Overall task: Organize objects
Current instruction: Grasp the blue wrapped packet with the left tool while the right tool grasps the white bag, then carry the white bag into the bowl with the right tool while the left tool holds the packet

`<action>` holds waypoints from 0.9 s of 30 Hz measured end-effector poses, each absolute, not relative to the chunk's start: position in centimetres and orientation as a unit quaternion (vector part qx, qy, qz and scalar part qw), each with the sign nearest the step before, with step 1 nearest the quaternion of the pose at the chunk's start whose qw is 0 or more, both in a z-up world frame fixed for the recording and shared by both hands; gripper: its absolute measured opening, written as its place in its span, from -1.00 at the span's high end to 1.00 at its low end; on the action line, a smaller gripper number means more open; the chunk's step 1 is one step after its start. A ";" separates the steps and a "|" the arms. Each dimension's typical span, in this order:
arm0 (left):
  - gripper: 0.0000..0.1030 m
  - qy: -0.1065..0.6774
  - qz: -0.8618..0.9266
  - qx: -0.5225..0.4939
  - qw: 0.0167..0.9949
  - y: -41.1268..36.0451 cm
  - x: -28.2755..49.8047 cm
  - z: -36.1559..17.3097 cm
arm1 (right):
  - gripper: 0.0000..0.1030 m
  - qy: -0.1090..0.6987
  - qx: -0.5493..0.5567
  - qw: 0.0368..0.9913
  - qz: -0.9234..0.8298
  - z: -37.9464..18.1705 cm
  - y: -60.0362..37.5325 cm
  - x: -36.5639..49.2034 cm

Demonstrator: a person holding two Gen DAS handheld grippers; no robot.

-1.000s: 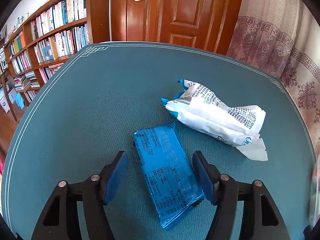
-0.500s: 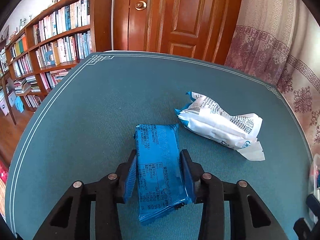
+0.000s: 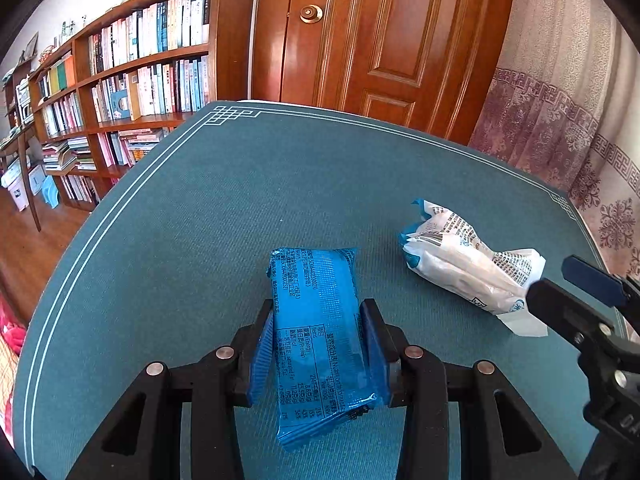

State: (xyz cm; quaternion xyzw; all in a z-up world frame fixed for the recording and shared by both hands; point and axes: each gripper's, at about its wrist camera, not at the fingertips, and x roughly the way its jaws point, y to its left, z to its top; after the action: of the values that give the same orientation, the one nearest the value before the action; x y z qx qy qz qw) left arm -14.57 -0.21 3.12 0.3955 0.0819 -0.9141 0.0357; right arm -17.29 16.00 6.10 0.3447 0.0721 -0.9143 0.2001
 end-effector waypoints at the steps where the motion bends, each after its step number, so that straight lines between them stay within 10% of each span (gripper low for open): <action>1: 0.15 0.082 -0.914 0.396 0.038 -0.2 -14.6 3.1 | -0.29 0.078 0.349 0.204 -0.911 5.9 15.6 -18.1; 16: 0.15 0.089 -0.910 0.401 0.043 -0.7 -14.7 2.7 | -0.32 0.125 0.429 0.262 -0.856 1.7 12.9 -23.4; 27: 0.14 0.095 -0.911 0.401 0.028 -0.8 -14.6 2.9 | 0.08 0.052 0.433 0.214 -0.874 0.9 13.9 -23.3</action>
State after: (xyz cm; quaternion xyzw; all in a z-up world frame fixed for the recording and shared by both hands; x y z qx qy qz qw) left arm -14.59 -0.78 2.86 0.4011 0.0951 -0.9107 0.0275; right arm -23.31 13.88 0.91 0.4329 0.0522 -0.8740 0.2144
